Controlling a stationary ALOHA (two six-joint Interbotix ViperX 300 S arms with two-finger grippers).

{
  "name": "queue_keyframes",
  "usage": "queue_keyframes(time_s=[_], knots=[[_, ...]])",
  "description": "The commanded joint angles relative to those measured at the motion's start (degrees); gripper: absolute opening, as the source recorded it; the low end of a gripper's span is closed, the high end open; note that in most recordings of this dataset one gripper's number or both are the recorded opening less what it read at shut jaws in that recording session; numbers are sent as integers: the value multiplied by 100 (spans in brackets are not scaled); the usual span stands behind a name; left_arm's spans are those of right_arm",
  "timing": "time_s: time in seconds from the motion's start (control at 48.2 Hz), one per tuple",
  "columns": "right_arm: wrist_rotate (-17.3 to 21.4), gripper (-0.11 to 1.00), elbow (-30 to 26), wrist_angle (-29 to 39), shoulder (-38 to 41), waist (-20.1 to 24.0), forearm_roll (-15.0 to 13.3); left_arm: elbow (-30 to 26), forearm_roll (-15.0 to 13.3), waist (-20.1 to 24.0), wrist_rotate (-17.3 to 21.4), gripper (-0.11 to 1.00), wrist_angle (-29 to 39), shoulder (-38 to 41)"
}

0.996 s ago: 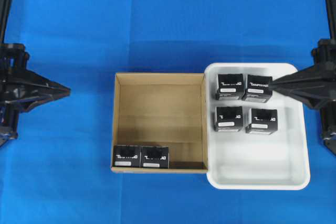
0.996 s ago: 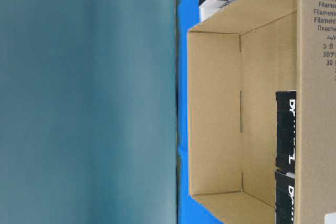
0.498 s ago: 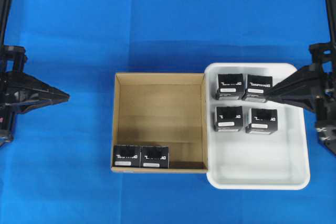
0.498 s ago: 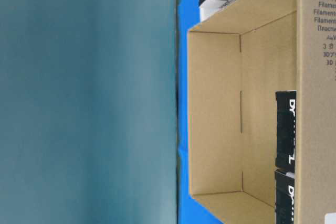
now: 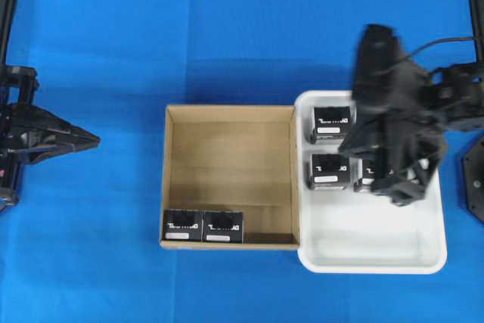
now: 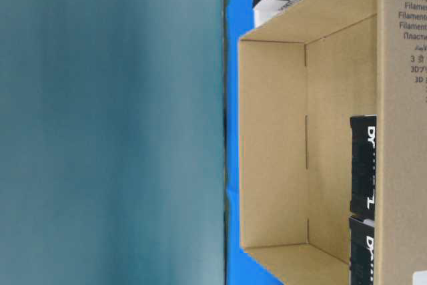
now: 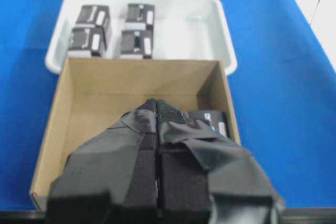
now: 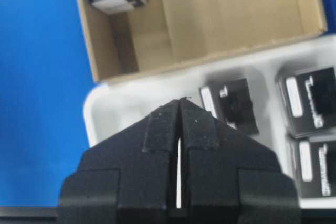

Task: Pick the box from inside the cardboard box.
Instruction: 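Swing the right gripper over the cardboard box toward the right servo box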

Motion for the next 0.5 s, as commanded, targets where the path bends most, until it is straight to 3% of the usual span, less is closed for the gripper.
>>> queue_keyframes(time_s=[0.0,0.187,0.394,0.477], knots=[[-35,-1,-563,501,475,9,18,-167,18,-9,-9,-7,-18,26],[-255,-1,-1652,1362,1415,9,18,-167,18,-9,-9,-7,281,-35],[-932,-1,-2602,1793,2312,18,53,-211,18,-35,-9,-7,712,-325],[-1143,-1,-2909,1828,2602,18,237,-237,18,-44,-9,-7,914,-457]])
